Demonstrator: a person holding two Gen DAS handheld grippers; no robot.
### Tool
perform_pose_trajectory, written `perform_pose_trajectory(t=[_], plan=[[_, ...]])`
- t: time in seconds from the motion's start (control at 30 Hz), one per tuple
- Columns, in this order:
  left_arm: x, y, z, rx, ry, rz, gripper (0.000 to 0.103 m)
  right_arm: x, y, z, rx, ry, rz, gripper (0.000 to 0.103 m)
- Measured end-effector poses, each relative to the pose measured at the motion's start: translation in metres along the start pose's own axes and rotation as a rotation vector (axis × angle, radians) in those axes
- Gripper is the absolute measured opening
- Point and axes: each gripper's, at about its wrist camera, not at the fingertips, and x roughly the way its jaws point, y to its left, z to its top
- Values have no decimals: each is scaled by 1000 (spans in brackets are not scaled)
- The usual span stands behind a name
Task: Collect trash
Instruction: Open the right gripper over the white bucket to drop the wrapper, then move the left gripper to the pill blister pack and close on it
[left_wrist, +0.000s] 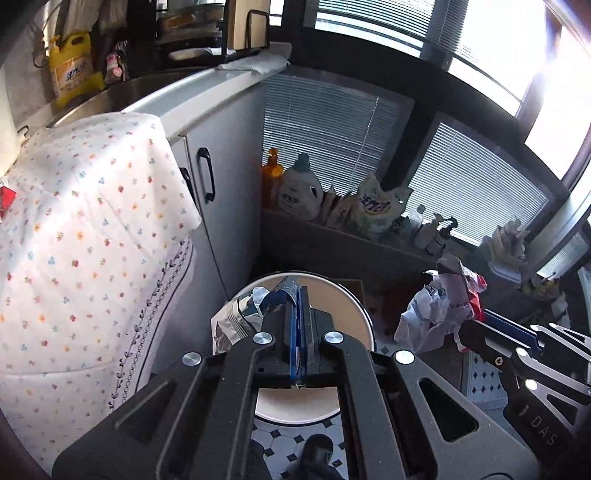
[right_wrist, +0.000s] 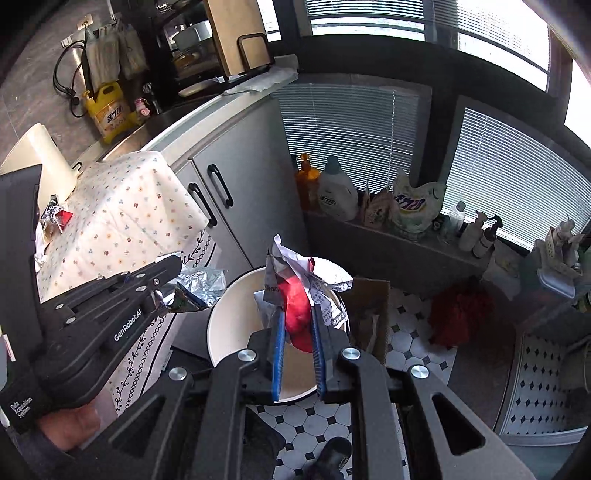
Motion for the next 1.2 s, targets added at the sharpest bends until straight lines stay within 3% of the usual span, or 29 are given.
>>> perform_pose_trajectory(t=[0.03,0.07,0.1,0.17,0.57,0.63,0.67,0.7,0.73,1.07,1.2], plan=[[3,-1,-1,0,9,-8,6,1,-1,0,2,2,-3,14],[6,-1,-1,-1,14,-12,18,1,-1,-1,4,5,-5,14],[6,-1,-2,-4,11,-18,43,2,-1,-2,4,8,-5,14],[1,-1,-2,-6,-20,-4,69,5,0,-2,6,13,-2,14],[-11,35,-5,-39,-26,59,70,26,32,2,-13,42,58,15],[-15,46,-4,-52,-34,76,72,28,37,3,-15,46,57,20],[-17,51,-4,-58,-38,84,74,28,39,3,-12,45,60,27],[-20,55,-3,-65,-44,94,74,27,41,5,-9,38,57,51],[-22,59,-2,-70,-50,105,74,25,44,6,-8,24,49,61],[-66,90,12,-130,-131,173,81,-2,73,27,-61,-24,96,60],[-98,105,17,-153,-189,220,90,-18,92,39,-100,-68,129,67]])
